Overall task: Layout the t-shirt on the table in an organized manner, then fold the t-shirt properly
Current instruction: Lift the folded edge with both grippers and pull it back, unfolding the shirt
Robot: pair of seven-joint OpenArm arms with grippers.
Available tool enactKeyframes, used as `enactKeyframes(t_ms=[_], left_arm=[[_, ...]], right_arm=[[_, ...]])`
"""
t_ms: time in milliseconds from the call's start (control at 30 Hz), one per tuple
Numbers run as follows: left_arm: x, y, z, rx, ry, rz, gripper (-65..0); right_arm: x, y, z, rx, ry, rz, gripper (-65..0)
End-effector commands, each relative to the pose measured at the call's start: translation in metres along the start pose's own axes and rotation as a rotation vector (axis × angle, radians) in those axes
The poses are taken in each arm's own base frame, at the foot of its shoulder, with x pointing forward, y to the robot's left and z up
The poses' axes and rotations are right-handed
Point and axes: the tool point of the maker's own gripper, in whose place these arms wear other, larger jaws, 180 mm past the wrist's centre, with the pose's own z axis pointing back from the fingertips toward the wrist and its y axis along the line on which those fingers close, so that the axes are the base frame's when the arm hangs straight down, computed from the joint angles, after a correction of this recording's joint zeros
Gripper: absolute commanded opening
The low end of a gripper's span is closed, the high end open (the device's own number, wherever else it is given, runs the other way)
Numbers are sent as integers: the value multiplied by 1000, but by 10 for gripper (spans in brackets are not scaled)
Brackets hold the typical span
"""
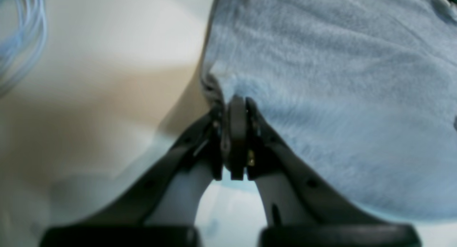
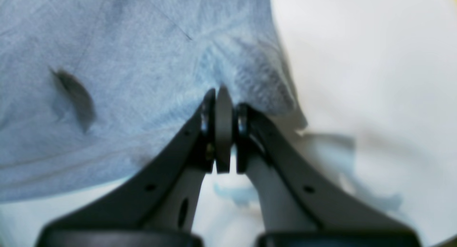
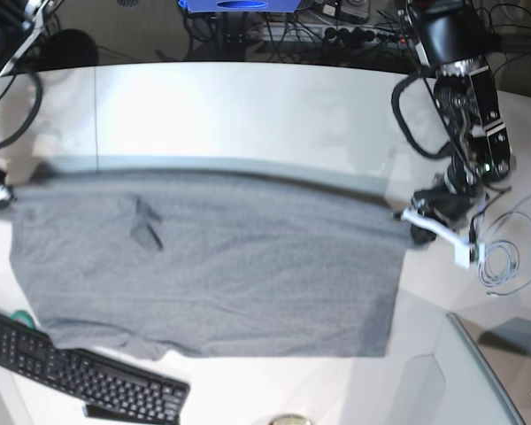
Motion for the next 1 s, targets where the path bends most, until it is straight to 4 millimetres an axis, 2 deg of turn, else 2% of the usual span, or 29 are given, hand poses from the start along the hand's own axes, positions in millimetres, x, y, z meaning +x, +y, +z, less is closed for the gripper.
enactKeyframes(t_ms=[0,67,133,333,433,533,733,900,967], left_arm=[[11,7,5,14,-62,-8,-650],[-13,13,11,26,-31,-11,-650],[-31,19,17,37,-3,-14,-650],[-73,34,35,66,39,-28,-650],[-89,38,41,73,72,-27,-650],[-108,41,49,80,113,-27,-650],[-142,49,68,99,188,-28,-650],[-148,80,84,189,183,26,-650],[-148,87,88,207,181,34,-650]], right_arm=[[15,-6,5,-7,-67,-1,-644],[-14,-15,3,-22,-28,-23,-644],[-31,-22,5,-36,-10,-27,-644],[-73,-46,19,-85,39,-18,-644],[-91,-47,23,-64,59,10,-644],[-103,-58,31,-81,57,-32,-644],[-115,-66,41,-82,76,-14,-644],[-129,-70,46,-86,107,-15,-644],[-131,-69,46,-81,110,-10,-644]])
